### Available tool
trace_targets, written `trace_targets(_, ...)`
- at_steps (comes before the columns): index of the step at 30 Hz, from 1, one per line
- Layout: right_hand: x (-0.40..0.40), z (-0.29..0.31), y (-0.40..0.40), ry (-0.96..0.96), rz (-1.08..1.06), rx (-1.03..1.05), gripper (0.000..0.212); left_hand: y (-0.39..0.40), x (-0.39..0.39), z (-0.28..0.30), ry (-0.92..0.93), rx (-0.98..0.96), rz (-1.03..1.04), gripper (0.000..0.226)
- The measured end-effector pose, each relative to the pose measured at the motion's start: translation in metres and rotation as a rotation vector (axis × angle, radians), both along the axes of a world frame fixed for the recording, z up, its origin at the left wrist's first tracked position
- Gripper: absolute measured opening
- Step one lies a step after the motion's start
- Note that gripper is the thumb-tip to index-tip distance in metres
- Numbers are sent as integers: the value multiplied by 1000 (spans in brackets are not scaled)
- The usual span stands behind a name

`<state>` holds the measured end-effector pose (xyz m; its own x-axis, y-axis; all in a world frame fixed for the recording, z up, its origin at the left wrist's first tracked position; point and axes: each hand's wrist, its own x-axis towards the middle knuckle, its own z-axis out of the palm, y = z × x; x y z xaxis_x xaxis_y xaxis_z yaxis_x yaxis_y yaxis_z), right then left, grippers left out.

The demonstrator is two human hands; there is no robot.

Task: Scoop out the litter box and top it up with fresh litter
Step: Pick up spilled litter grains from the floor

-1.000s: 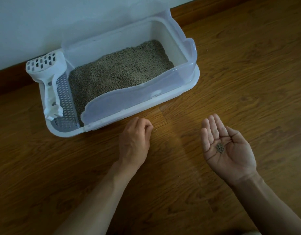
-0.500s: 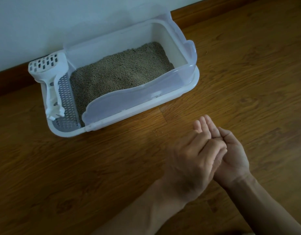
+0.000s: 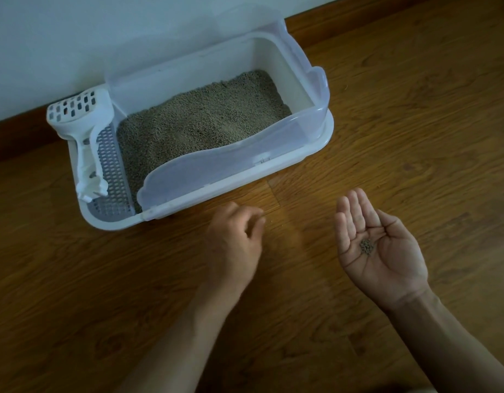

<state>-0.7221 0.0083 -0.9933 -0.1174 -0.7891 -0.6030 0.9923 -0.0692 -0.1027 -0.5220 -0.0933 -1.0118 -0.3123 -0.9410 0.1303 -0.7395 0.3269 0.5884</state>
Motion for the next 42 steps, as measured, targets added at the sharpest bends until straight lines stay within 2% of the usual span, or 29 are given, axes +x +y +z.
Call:
trace_targets(2,3,3,-1,-5,-37,-19,45,-11,9,-9,-88,44,-25,21)
trace_targets(6,6,6,-3,25,-43,-8,47,-17,8,-12,-138,56,-106,24)
trace_targets(11,2,2,-1,-2,-9,-33,48,-21,3,-16,-172,1,-200,5)
trace_targets(15,6,5,-1,17,-27,4,48,-24,-2,-16,-282,-47,-282,8)
trace_targets(17,10,10,-3,64,-39,23,50,-25,-4,-14,-323,-11,-276,9)
trace_targets(19,11,10,-5,75,-46,63,51,-20,-3,-6,-208,39,-205,9)
trace_targets(22,11,12,-8,59,-47,80,49,8,-13,22,96,-66,-131,15)
trace_targets(25,15,5,-8,31,47,89,44,46,-38,52,266,-121,-280,17)
trace_targets(28,19,7,-7,19,165,89,42,66,-58,56,255,-184,-423,19)
trace_targets(30,21,7,-4,-43,166,65,41,67,-63,52,218,-220,-447,20)
trace_targets(34,20,8,6,32,163,158,48,65,-65,51,165,-287,-496,24)
trace_targets(37,19,9,5,-6,189,92,47,67,-66,51,136,-298,-508,22)
trace_targets(39,15,6,5,-11,190,84,52,70,-64,51,182,-280,-498,18)
trace_targets(42,4,-2,4,71,151,91,57,66,-53,52,408,-192,-413,16)
